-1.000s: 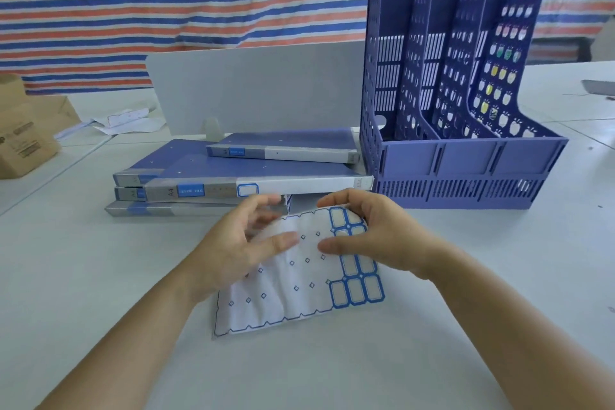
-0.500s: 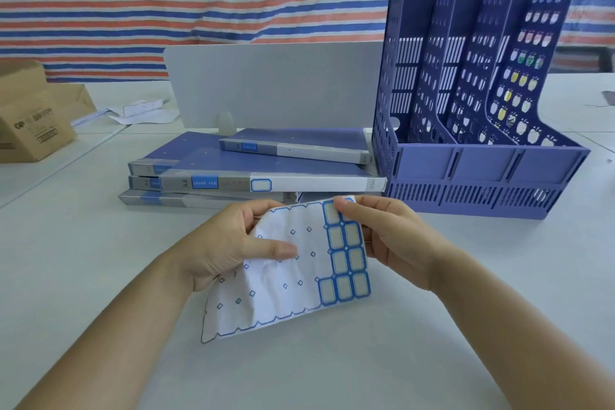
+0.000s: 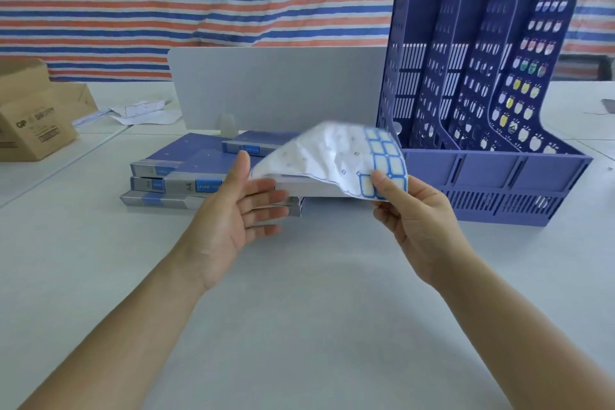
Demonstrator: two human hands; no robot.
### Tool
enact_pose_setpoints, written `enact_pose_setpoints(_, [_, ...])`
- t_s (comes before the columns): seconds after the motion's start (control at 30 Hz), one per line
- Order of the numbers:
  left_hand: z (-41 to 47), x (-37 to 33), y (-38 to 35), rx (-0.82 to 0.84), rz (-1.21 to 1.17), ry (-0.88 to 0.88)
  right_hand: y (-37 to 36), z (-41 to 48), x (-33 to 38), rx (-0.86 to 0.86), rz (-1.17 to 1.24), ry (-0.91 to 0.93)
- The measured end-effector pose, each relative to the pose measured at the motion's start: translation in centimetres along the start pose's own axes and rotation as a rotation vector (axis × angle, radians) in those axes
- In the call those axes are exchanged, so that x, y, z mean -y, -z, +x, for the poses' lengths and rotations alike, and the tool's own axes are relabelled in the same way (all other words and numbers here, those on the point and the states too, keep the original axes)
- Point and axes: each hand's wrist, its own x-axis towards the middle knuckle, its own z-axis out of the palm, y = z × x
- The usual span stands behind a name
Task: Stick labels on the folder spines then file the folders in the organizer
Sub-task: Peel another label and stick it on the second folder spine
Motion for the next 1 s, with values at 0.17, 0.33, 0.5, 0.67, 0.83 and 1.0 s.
enact_pose_setpoints(0.17, [-0.5,0.7,-0.7,0.204,-0.007,0.137,-0.5,-0.3,-0.2,-0.018,-0.103,-0.028])
enact_pose_setpoints(0.33, [-1.0,2.3,-2.7,0.102,-0.131,-0.006,-1.4,-1.1,-1.0,0.154,-0.160,-0.088])
enact_pose_setpoints(0.5, [-1.5,2.1,-3.3,0.052,-0.204,-0.028,-1.5,-1.3,-1.3,0.286,-0.219,-0.105])
enact_pose_setpoints(0.67, [-1.7,2.1,-3.8,-0.007,-0.267,-0.005,-1.7,-1.5,-1.3,0.348,-0.211,-0.100])
enact_pose_setpoints(0.83, [-1.9,1.9,-3.8,0.015,-0.244,-0.007,-1.7,-1.5,-1.1,0.353,-0.246,-0.109])
enact_pose_setpoints(1.0, [-1.7,1.9,-3.7,0.000,-0.227,0.009,-1.8,-1.6,-1.2,0.313,-0.294,-0.074])
